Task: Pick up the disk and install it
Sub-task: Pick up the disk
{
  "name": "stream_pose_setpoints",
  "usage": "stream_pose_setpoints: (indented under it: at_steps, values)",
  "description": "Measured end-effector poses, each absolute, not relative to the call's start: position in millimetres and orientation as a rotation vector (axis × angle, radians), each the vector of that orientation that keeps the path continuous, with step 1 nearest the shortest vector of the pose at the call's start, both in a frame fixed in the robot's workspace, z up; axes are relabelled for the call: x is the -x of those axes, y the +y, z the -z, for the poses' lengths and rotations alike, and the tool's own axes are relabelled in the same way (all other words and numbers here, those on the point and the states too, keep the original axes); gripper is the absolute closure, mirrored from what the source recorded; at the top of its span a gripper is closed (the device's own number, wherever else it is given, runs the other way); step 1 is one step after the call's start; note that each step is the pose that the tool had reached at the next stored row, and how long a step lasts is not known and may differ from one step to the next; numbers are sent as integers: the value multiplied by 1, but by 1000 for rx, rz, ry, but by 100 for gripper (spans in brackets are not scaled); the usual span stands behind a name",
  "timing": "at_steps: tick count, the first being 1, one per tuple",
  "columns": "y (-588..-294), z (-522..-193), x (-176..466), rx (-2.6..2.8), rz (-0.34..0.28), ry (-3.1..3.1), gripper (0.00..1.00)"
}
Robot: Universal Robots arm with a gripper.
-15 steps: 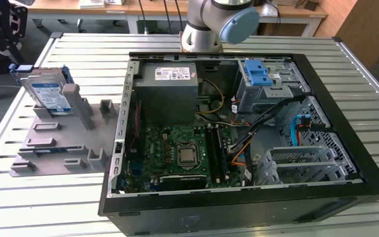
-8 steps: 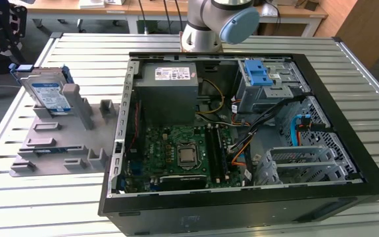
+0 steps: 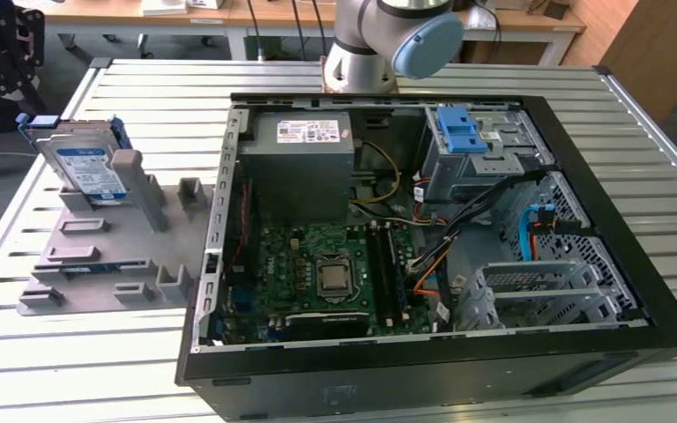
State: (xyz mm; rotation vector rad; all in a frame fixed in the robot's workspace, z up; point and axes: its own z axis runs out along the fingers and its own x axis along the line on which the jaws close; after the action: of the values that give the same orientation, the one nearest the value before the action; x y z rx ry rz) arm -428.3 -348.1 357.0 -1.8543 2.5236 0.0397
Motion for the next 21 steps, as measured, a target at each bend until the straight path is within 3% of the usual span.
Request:
stream_pose_setpoints:
  at_steps: [19, 21]
  values:
    - [-348, -355, 429, 1953, -41, 2442, 89]
    - [-348, -355, 429, 1953, -41, 2442, 82]
